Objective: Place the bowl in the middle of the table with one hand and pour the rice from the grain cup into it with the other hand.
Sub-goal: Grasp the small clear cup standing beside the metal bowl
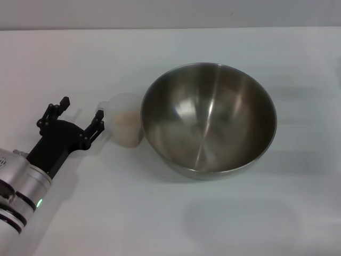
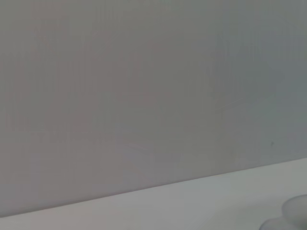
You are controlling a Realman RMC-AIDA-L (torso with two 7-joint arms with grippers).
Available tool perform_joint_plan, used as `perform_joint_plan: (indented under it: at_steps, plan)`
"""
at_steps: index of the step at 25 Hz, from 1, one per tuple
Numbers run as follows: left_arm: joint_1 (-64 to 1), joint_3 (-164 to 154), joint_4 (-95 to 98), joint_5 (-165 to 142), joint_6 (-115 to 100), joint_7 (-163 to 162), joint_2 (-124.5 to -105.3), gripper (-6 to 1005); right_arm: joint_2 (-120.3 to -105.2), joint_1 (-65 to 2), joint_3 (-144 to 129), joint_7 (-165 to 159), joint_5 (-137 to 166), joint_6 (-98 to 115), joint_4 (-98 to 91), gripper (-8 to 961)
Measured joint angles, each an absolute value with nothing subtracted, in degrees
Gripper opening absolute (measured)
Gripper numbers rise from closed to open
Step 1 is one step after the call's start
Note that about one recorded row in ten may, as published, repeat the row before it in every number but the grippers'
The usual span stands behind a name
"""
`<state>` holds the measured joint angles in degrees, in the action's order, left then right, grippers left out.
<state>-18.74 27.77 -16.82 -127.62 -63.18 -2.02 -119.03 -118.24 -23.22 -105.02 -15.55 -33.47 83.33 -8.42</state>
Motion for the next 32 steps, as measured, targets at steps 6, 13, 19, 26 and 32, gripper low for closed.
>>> perform_joint_plan:
  at_steps: [6,13,19,26,32]
  plan:
    - [-19.8,27.8,-16.6,-127.6,-62.3,-2.0,-119.09,730,-118.23,-23.4,-105.0,-15.5,-33.5,83.1,-8.4,654]
    - [-20.5,28.9,-16.6,-127.6,-61.4,-2.0,-119.09,728,-118.21,-23.6,-105.0,-15.5,-33.5,82.5,-8.5,654]
    - [-20.6,29.2,-16.6,-127.6,-61.1,-2.0,-119.09,726,-118.21,-23.9,-104.9,-15.5,-33.6,82.0,-8.5,654]
    - [-20.6,29.0,-16.9,-128.0,-61.1,-2.0,-119.09,674,-118.21,-24.2,-104.9,-15.5,-33.6,81.7,-8.5,654]
    - [-20.9,28.9,-17.0,-128.0,-60.7,-2.0,-119.09,524,-118.21,-24.3,-104.9,-15.5,-33.6,81.6,-8.5,654]
